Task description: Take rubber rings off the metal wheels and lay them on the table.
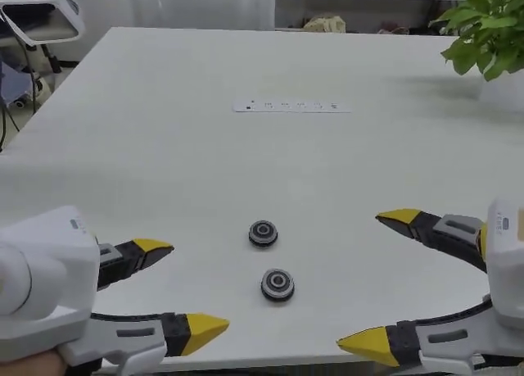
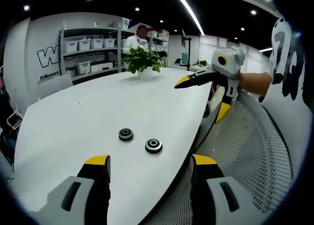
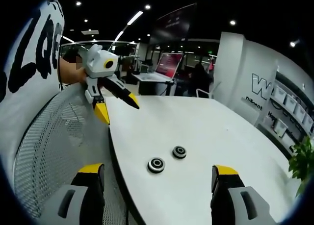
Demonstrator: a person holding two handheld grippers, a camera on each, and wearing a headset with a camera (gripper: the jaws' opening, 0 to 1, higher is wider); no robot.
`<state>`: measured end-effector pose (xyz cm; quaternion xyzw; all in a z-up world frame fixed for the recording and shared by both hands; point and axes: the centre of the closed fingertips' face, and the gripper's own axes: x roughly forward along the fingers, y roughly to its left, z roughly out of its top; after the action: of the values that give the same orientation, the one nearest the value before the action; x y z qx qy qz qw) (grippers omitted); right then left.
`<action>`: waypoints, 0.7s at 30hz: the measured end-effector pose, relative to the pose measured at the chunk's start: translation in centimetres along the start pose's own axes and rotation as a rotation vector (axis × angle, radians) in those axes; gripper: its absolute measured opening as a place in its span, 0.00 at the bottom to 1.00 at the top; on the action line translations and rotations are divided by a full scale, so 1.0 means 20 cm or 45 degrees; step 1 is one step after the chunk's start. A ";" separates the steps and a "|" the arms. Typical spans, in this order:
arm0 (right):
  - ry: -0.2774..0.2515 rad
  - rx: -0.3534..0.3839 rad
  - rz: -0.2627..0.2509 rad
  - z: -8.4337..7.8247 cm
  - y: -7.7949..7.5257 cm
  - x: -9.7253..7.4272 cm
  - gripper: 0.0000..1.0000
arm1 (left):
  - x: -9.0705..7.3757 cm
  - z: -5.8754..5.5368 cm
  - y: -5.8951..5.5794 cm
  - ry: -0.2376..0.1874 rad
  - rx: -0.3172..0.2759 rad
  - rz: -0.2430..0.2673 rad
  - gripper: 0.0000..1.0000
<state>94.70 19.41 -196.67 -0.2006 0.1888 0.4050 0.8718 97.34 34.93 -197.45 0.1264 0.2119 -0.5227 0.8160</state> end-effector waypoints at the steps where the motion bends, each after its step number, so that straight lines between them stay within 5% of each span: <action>1: -0.003 0.001 0.001 0.00 0.00 0.00 0.90 | 0.00 0.00 0.00 0.003 -0.001 -0.002 0.63; 21: 0.013 -0.014 0.025 0.07 0.09 0.02 0.86 | 0.00 0.01 -0.01 -0.003 -0.004 -0.004 0.64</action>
<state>93.82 21.36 -196.06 -0.2054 0.1930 0.4135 0.8658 97.17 34.85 -197.27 0.1241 0.2120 -0.5238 0.8157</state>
